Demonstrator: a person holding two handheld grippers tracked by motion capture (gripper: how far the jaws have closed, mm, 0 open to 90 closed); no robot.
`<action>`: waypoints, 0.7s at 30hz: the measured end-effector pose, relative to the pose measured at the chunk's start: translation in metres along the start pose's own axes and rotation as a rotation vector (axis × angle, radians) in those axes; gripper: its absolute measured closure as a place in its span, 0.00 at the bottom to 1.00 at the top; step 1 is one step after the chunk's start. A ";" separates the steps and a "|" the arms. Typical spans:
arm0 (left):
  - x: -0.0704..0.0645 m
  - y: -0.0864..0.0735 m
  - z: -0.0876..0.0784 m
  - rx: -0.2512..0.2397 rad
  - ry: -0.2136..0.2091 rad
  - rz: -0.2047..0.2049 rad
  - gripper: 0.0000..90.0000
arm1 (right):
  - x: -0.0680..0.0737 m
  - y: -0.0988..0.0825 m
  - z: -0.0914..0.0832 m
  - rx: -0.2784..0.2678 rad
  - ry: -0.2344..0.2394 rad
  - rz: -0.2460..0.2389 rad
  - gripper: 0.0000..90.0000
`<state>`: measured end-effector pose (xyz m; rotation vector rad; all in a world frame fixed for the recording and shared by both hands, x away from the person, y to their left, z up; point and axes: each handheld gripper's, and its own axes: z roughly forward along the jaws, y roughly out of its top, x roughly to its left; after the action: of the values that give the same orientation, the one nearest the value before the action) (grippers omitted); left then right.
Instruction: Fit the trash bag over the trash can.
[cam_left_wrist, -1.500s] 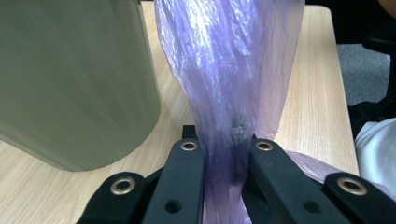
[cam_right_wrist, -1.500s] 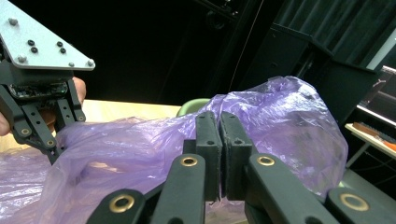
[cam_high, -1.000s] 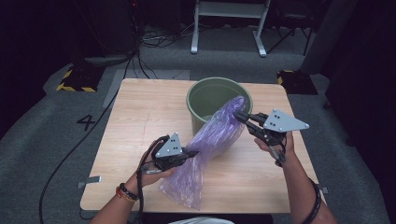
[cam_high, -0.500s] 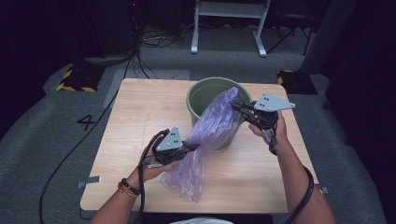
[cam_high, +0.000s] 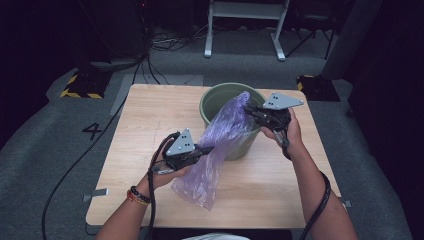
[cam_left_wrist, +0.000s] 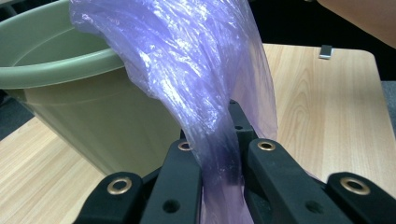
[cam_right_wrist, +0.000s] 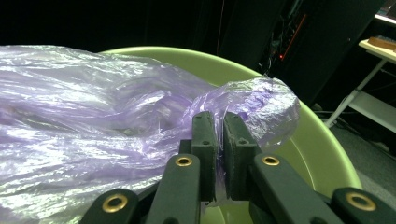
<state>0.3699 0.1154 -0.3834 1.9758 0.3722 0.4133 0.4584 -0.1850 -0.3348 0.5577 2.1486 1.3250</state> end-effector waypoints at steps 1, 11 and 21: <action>0.001 0.000 0.000 -0.001 0.004 -0.004 0.96 | 0.001 0.002 0.002 0.011 -0.008 -0.007 0.92; 0.007 0.010 -0.001 -0.013 0.031 -0.014 0.96 | 0.000 0.010 0.004 0.016 -0.048 0.021 0.61; 0.011 0.021 0.006 0.010 0.060 -0.026 0.96 | 0.002 0.015 -0.001 -0.006 -0.050 0.035 0.47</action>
<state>0.3841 0.1064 -0.3655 1.9696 0.4379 0.4558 0.4568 -0.1777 -0.3210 0.6218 2.1026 1.3213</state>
